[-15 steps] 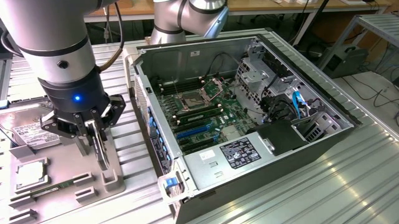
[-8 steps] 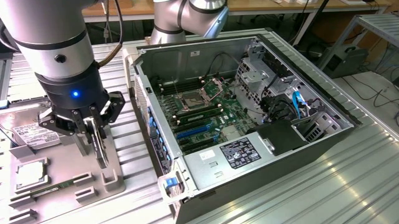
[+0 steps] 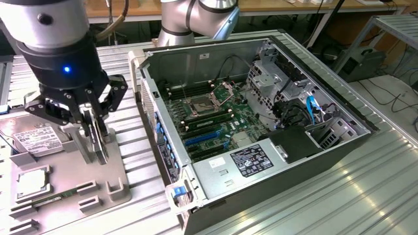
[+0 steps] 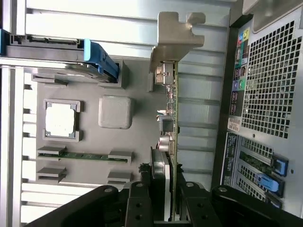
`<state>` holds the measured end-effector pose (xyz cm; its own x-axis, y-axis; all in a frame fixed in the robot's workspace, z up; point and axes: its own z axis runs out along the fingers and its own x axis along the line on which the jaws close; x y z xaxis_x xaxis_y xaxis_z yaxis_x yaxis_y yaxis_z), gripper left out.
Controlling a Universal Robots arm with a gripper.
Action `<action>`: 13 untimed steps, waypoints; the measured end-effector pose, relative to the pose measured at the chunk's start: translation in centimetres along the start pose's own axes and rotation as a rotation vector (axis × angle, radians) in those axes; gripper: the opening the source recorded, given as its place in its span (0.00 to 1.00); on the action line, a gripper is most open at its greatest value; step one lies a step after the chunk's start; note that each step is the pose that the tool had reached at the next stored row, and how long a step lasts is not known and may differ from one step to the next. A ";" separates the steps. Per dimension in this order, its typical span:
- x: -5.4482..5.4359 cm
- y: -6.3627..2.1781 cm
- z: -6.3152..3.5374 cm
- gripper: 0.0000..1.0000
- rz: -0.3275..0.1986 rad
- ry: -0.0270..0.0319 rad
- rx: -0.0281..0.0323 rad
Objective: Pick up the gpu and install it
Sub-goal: 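Pick up the gpu and move the gpu toward the slot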
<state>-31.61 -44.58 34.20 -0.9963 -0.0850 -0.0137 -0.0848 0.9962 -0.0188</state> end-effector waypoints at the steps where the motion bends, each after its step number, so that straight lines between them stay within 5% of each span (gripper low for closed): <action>1: 0.0 -0.03 -1.31 0.29 0.000 -0.0002 -0.0001; 8: -0.1 -0.19 -10.02 0.29 0.000 0.0000 -0.0001; 13: -0.2 -0.24 -12.41 0.29 0.000 -0.0001 -0.0001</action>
<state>-31.61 -44.58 46.61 -0.9963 -0.0852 -0.0138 -0.0849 0.9962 -0.0187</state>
